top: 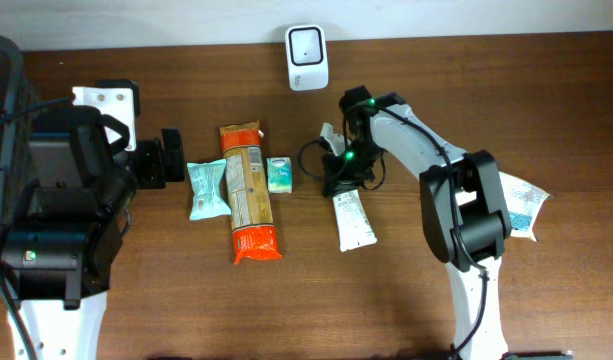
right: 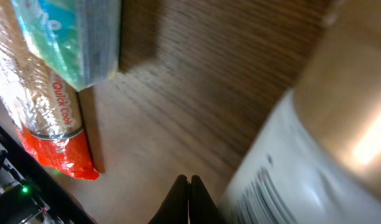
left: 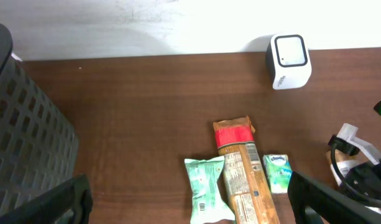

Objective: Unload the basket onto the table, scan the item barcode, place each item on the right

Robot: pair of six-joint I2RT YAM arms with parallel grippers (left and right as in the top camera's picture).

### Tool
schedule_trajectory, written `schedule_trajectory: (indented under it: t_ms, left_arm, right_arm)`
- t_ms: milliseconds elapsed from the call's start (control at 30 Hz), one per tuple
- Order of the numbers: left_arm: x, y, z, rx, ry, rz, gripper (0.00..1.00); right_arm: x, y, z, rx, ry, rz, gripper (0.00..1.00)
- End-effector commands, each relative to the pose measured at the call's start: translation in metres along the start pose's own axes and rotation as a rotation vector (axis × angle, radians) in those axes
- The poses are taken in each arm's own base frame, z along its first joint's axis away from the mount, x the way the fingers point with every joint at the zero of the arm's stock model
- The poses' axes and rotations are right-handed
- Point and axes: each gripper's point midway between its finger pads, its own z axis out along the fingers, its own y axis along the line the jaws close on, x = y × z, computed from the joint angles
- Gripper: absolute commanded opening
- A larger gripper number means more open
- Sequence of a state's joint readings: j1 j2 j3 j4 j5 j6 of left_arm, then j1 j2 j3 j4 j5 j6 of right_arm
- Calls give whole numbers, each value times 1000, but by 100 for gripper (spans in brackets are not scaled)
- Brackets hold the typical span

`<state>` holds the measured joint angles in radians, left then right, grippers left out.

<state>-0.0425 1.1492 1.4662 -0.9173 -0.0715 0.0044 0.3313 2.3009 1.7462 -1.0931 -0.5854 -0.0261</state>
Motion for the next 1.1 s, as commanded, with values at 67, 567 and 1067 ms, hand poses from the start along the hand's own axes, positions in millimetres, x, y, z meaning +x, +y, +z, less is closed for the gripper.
schedule_trajectory:
  t_ms: [67, 567, 1067]
  left_arm:
    - [-3, 2, -3, -9, -12, 13, 99]
    - [-3, 2, -3, -9, -12, 13, 99]
    - [-3, 2, -3, -9, -12, 13, 99]
  right_arm:
    - [12, -53, 2, -5, -31, 69, 4]
    - [46, -35, -137, -51, -162, 72, 76]
    - [105, -70, -81, -92, -171, 141, 86]
